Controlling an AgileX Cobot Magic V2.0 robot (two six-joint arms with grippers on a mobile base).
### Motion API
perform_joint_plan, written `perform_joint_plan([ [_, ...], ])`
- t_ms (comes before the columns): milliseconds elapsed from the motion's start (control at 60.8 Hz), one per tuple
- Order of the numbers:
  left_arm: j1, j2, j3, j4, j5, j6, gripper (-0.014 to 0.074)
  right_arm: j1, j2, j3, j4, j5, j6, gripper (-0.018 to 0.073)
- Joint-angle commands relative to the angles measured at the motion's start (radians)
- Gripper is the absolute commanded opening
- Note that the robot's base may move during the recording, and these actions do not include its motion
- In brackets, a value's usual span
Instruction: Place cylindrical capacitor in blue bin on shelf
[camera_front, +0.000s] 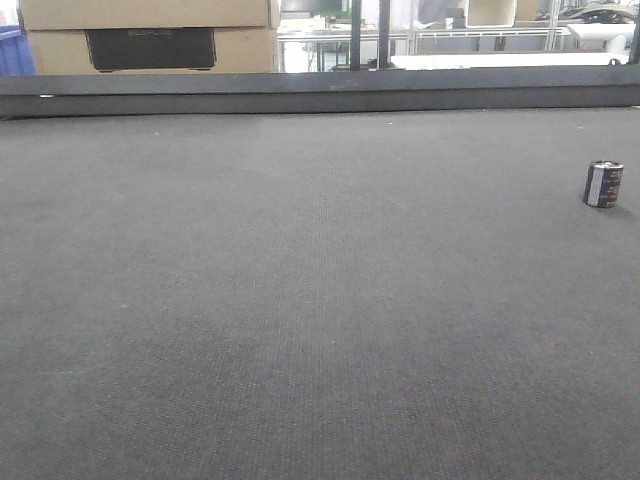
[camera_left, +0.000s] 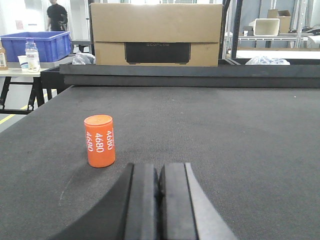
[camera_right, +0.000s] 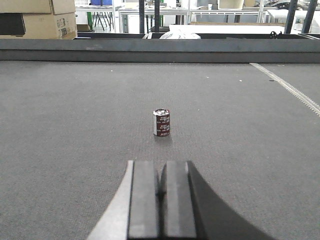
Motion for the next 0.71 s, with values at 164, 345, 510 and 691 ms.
perform_joint_plan([
  [164, -0.007, -0.006, -0.001, -0.003, -0.029, -0.010, -0.0111, 0.004, -0.003, 0.001, 0.006, -0.025, 0.000, -0.0143],
  [345, -0.007, -0.006, -0.001, -0.003, -0.062, -0.010, -0.0111, 0.004, -0.003, 0.001, 0.006, -0.025, 0.000, -0.0143],
  [510, -0.007, -0.006, -0.001, -0.003, -0.082, -0.010, -0.0111, 0.004, -0.003, 0.001, 0.006, -0.025, 0.000, -0.0143],
  [691, -0.007, -0.006, -0.001, -0.003, -0.111, -0.010, -0.0111, 0.004, -0.003, 0.001, 0.006, -0.097, 0.000, -0.0143],
])
